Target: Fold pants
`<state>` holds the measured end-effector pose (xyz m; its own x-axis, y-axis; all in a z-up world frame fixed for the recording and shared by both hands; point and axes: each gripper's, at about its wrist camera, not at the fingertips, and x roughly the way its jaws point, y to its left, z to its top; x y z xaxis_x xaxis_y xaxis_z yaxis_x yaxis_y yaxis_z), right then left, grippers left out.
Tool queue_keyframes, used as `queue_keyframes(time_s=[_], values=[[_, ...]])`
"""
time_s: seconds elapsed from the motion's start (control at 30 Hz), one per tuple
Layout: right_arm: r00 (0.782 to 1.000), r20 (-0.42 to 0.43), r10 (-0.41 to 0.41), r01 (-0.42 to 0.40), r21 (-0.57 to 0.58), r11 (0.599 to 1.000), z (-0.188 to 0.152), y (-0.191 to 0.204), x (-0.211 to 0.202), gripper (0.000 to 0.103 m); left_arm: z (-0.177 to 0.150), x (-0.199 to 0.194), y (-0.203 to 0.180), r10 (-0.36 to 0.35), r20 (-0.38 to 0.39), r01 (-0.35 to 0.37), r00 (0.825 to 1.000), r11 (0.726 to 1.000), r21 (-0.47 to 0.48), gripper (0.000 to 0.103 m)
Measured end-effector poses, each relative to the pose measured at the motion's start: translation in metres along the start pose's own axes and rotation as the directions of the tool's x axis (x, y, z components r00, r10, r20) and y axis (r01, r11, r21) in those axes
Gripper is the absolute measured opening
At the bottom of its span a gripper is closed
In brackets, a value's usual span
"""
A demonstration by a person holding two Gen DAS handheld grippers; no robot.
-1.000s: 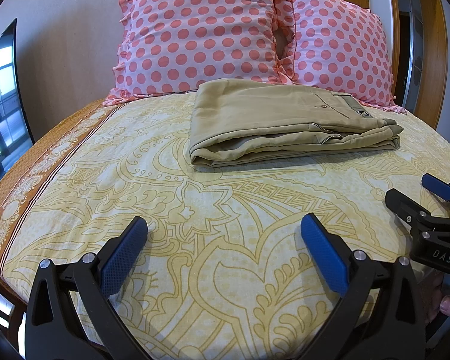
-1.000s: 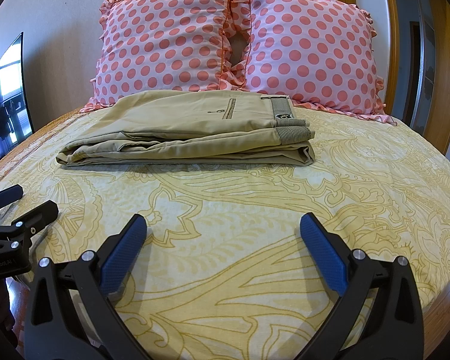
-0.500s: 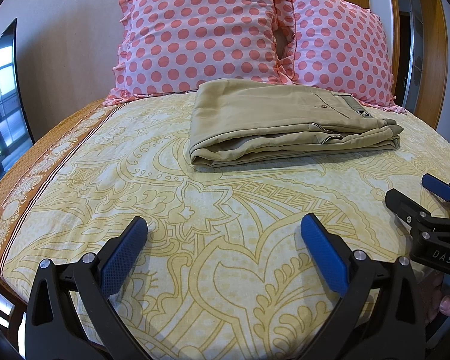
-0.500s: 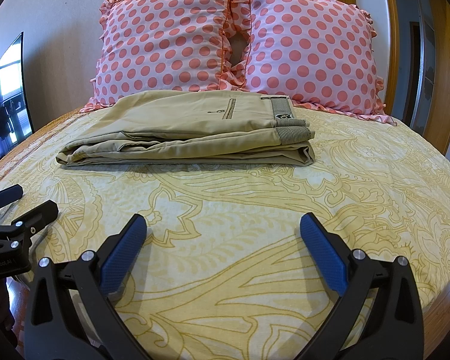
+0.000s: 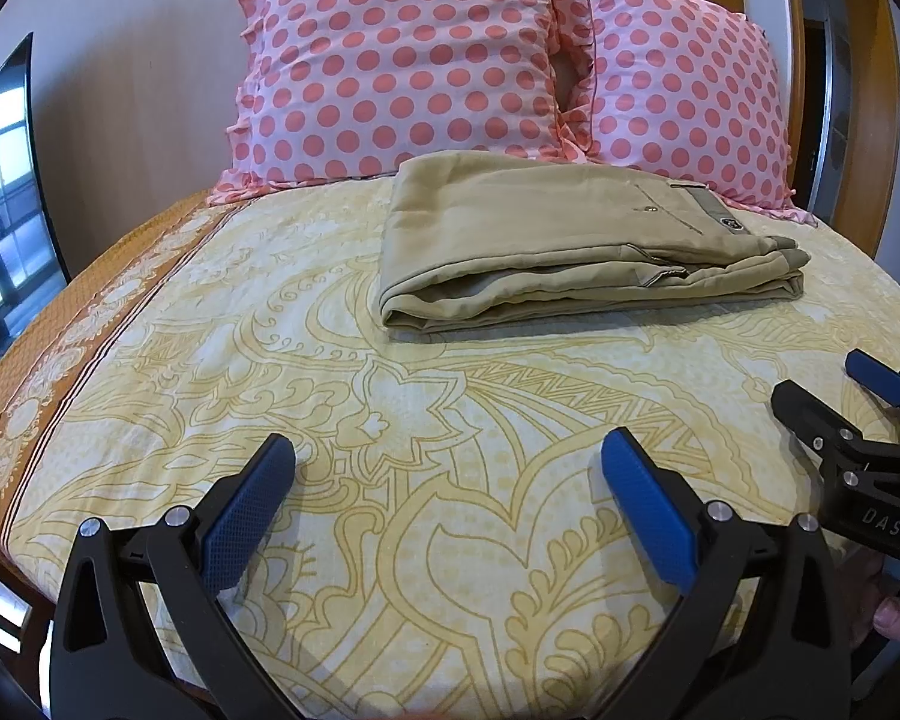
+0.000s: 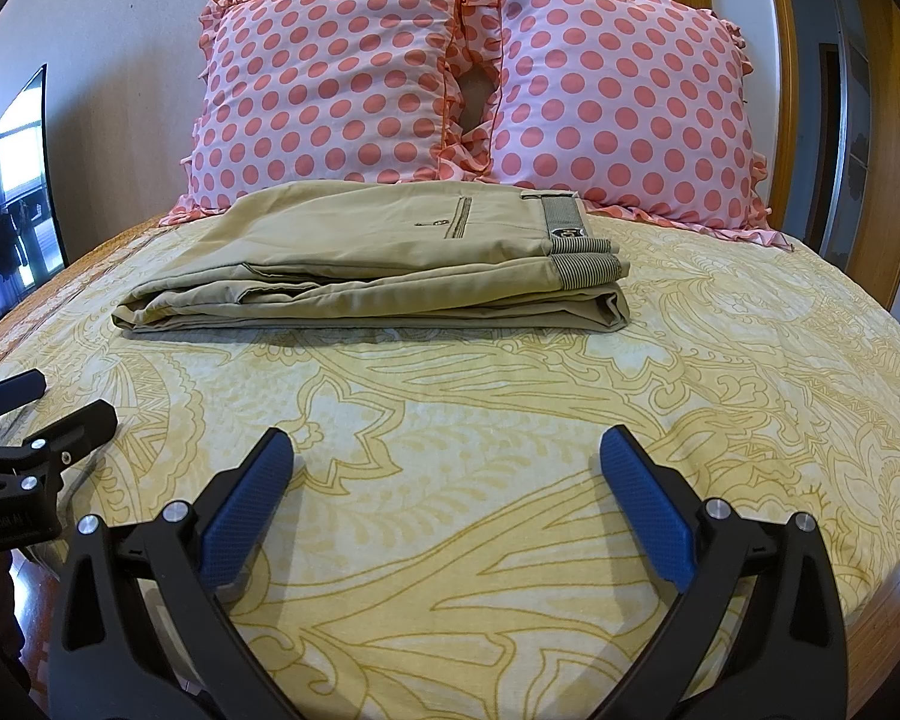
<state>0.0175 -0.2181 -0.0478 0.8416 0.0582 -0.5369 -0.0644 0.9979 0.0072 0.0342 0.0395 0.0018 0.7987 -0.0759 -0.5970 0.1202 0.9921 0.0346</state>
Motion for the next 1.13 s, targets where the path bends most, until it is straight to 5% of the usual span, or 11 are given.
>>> queue_keyframes(time_s=[1.13], values=[[1.0, 0.002, 0.001, -0.001, -0.001, 1.0, -0.0006, 0.0002, 0.0003, 0.101, 0.0029, 0.0036, -0.0013, 0.044, -0.012, -0.045, 0.999, 0.999, -0.031, 0.102]])
